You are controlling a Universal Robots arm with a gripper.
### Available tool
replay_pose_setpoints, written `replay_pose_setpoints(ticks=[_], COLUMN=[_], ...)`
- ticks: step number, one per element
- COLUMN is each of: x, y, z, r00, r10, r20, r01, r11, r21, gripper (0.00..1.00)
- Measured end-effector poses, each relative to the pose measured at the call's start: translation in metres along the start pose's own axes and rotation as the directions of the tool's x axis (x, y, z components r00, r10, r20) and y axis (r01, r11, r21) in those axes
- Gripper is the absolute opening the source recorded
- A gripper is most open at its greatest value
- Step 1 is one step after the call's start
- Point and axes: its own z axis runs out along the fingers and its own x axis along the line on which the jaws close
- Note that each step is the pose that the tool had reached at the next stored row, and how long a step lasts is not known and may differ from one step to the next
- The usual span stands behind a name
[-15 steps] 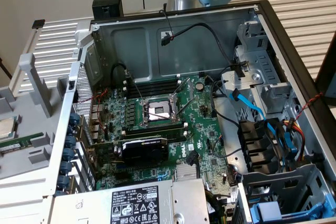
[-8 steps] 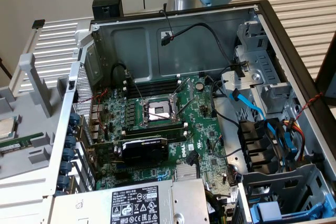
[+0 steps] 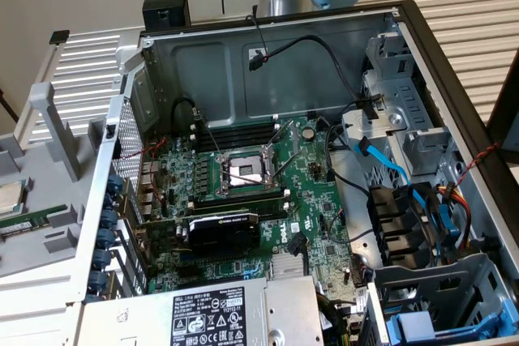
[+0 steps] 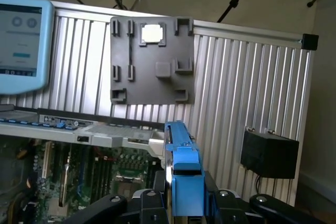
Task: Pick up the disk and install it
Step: 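Pick up the disk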
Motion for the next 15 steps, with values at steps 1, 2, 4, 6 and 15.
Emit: replay_pose_setpoints(ticks=[1, 2, 4, 6, 15], x=[0.001, 0.001, 0.002, 0.003, 0.005], y=[-0.0015, -0.0037, -0.0086, -0.0135, -0.0267], z=[-0.0003, -0.0004, -0.0008, -0.0014, -0.0017], r00=[1.0000, 1.0000, 1.0000, 1.0000, 1.0000], r10=[0.000, 0.000, 0.000, 0.000, 0.000], r20=[-0.0001, -0.0002, -0.0003, -0.0007, -0.0012], r01=[0.000, 0.000, 0.000, 0.000, 0.000], r11=[1.0000, 1.0000, 1.0000, 1.0000, 0.9999], r21=[0.0000, 0.0006, 0.0033, 0.0060, 0.0102], gripper=[0.36, 0.36, 0.36, 0.36, 0.36])
